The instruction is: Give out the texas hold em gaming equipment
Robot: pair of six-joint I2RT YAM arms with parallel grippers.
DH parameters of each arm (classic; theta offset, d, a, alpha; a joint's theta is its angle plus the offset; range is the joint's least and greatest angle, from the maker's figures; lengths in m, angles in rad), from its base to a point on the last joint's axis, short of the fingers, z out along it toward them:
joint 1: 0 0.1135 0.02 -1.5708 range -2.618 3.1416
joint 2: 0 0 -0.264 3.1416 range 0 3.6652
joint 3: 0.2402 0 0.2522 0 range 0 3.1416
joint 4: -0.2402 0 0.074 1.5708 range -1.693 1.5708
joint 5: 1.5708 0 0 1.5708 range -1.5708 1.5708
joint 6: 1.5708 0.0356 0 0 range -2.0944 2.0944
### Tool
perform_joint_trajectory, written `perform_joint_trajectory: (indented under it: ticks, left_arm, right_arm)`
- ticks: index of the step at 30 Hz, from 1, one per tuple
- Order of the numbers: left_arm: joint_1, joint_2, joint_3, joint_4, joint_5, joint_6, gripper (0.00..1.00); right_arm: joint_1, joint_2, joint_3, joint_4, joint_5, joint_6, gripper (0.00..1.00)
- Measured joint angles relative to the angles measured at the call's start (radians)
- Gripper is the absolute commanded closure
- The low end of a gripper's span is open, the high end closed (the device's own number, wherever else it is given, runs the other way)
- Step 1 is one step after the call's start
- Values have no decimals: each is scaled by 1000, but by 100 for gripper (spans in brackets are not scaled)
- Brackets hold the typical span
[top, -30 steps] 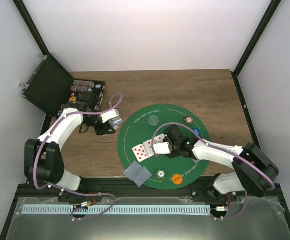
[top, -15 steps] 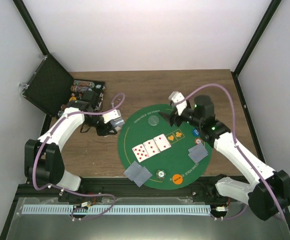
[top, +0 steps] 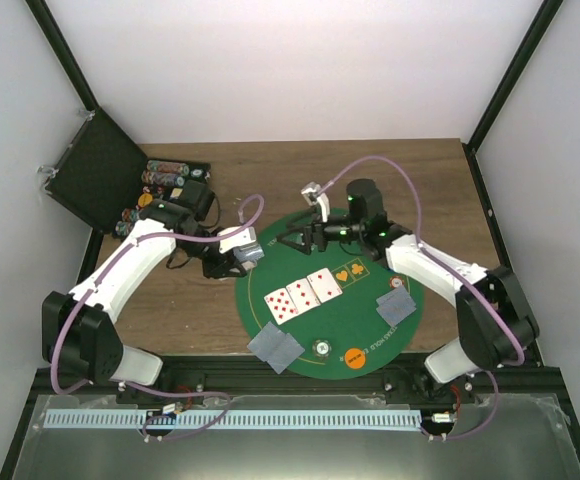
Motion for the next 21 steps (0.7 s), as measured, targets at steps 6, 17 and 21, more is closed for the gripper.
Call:
perform_joint_trajectory:
  ticks: [6, 17, 21]
  left_arm:
    - [-11, -2, 0, -11, 4, -8, 65]
    - [-11, -2, 1, -15, 35, -20, 66]
    - [-11, -2, 1, -15, 40, -24, 67]
  right_arm:
    - [100, 83, 59, 50, -21, 16, 18]
    - [144, 239, 156, 76, -21, 21, 19]
    - [156, 252, 163, 81, -19, 21, 21]
